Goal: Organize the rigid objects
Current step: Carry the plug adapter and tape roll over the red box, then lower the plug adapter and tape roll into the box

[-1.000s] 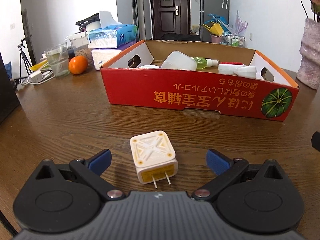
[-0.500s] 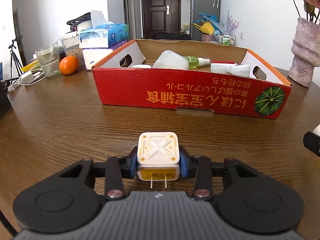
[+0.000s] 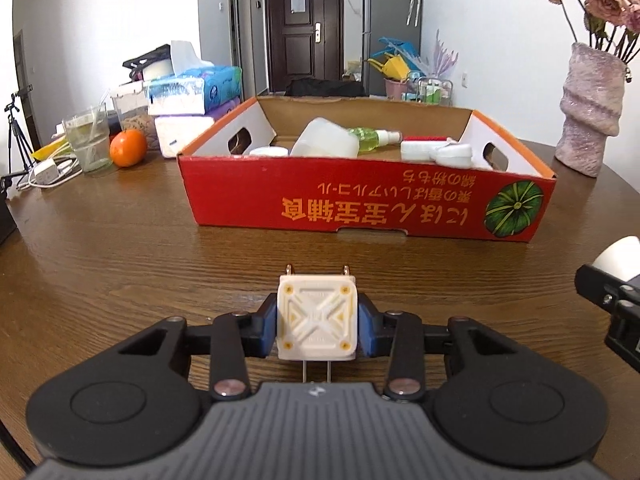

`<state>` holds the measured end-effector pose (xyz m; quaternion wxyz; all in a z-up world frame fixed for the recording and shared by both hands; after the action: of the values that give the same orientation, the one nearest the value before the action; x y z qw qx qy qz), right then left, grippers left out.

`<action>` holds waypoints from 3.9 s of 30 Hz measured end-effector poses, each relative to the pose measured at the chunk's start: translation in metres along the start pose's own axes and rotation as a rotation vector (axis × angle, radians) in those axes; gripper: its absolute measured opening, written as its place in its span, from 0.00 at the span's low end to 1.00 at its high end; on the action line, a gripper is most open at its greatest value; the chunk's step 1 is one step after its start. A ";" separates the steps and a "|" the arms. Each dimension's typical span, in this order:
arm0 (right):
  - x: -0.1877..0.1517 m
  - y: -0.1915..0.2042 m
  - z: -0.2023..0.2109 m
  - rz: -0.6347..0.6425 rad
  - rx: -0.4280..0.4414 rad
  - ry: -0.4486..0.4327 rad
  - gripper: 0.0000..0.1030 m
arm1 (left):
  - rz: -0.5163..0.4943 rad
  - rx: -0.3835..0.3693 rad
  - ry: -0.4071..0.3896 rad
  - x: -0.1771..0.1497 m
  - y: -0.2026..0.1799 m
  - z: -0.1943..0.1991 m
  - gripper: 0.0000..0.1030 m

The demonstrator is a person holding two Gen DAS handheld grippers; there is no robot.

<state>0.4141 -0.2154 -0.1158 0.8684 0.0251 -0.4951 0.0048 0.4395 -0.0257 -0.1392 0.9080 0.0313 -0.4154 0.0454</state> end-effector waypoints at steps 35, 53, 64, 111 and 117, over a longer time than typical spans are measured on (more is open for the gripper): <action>0.027 0.049 0.044 0.066 0.039 -0.148 0.41 | 0.019 -0.072 -0.169 0.036 0.022 0.061 0.39; 0.069 0.066 0.034 0.036 0.045 -0.214 0.41 | 0.041 -0.091 -0.228 0.089 0.023 0.057 0.39; 0.092 0.065 0.005 0.005 0.051 -0.224 0.41 | 0.079 -0.098 -0.226 0.111 0.021 0.032 0.39; 0.143 0.067 -0.129 0.040 0.048 -0.176 0.41 | 0.097 -0.039 -0.201 0.184 0.020 -0.080 0.39; 0.146 0.068 -0.141 0.049 0.045 -0.162 0.41 | 0.092 -0.027 -0.198 0.190 0.022 -0.091 0.39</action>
<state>0.6075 -0.1431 -0.0596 0.8245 0.0328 -0.5639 0.0350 0.6296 0.0152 -0.0543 0.8596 0.0044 -0.5049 0.0782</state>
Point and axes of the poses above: each gripper's, at about its wrist camera, not at the fingertips, and z roughly against the way its jaws point, y to its left, x to its top, the point moved 10 cm from there along -z, roughly the way its jaws point, and after that the axes turned 3 degrees about y, right-handed, at the moved point
